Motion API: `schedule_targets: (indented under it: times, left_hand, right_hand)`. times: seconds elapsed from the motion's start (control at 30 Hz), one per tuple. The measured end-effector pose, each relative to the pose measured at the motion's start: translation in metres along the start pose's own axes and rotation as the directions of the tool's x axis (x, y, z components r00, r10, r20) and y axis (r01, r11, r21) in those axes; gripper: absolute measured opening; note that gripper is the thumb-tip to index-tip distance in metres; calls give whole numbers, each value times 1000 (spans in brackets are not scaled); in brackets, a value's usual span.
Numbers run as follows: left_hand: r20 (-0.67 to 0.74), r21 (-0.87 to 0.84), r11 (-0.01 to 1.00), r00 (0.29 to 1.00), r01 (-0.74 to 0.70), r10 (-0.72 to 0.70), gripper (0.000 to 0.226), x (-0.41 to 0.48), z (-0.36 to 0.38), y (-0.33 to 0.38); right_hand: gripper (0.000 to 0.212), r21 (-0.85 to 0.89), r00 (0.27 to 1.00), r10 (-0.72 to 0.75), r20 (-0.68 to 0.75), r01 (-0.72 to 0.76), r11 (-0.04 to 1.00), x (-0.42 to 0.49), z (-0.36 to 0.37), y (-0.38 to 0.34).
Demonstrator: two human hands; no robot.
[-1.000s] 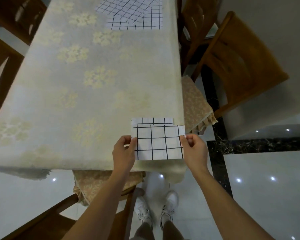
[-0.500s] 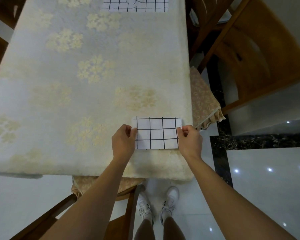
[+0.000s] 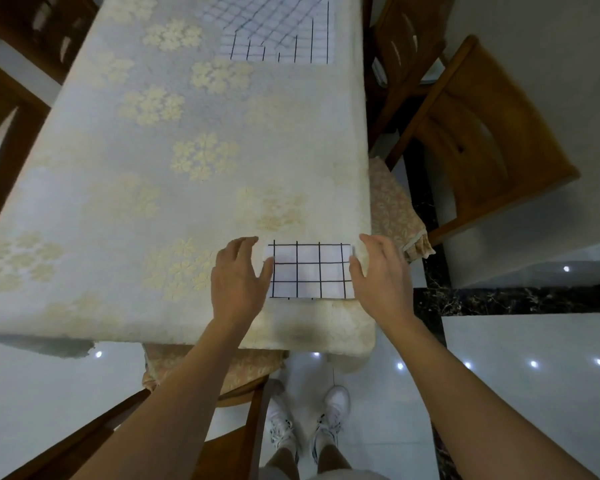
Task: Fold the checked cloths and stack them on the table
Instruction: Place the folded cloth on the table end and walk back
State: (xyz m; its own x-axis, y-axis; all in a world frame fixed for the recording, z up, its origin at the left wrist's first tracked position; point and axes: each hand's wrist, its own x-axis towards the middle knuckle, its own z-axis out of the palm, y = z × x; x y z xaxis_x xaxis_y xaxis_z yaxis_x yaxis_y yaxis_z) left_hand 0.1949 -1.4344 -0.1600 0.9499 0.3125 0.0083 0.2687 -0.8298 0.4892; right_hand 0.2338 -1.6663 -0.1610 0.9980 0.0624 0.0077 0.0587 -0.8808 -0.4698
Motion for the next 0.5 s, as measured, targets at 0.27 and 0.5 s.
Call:
schedule_targets:
  times: [0.27,0.5]
  left_hand:
    - [-72,259,895,916,-364,393,56,-39,-48,32]
    - [-66,324,854,891,-408,450,61,-81,-65,21]
  right_hand:
    - [54,-215,973,-231,-27,220,952,-34,-54,-31]
    - [61,-237,958,-286,-16,274,932,-87,-61,-55]
